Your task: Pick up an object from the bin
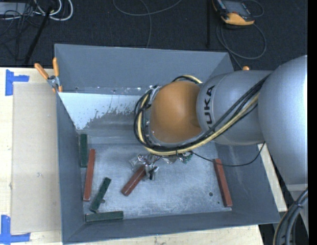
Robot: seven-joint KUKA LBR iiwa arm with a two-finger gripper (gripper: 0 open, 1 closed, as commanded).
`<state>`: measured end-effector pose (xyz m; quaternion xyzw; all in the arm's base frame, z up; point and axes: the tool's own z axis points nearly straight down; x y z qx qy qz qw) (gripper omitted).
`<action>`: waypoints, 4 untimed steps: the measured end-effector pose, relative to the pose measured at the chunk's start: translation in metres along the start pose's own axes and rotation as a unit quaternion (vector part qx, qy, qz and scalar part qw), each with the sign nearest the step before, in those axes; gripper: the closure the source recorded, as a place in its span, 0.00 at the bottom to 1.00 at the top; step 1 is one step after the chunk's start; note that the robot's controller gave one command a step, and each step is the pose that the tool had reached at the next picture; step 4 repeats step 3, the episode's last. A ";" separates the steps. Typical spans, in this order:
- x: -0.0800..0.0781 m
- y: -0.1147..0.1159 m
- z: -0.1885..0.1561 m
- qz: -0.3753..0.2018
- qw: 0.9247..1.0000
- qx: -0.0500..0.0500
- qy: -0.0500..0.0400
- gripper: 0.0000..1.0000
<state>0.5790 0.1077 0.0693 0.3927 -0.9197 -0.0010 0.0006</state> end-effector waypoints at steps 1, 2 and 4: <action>0.000 0.000 0.000 0.001 1.000 0.000 0.000 0.00; 0.000 0.000 0.000 0.001 1.000 0.000 0.000 1.00; 0.000 0.000 0.000 0.001 1.000 0.000 0.000 0.00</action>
Offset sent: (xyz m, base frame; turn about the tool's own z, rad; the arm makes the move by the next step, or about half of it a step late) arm 0.0000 0.0000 0.0000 0.0000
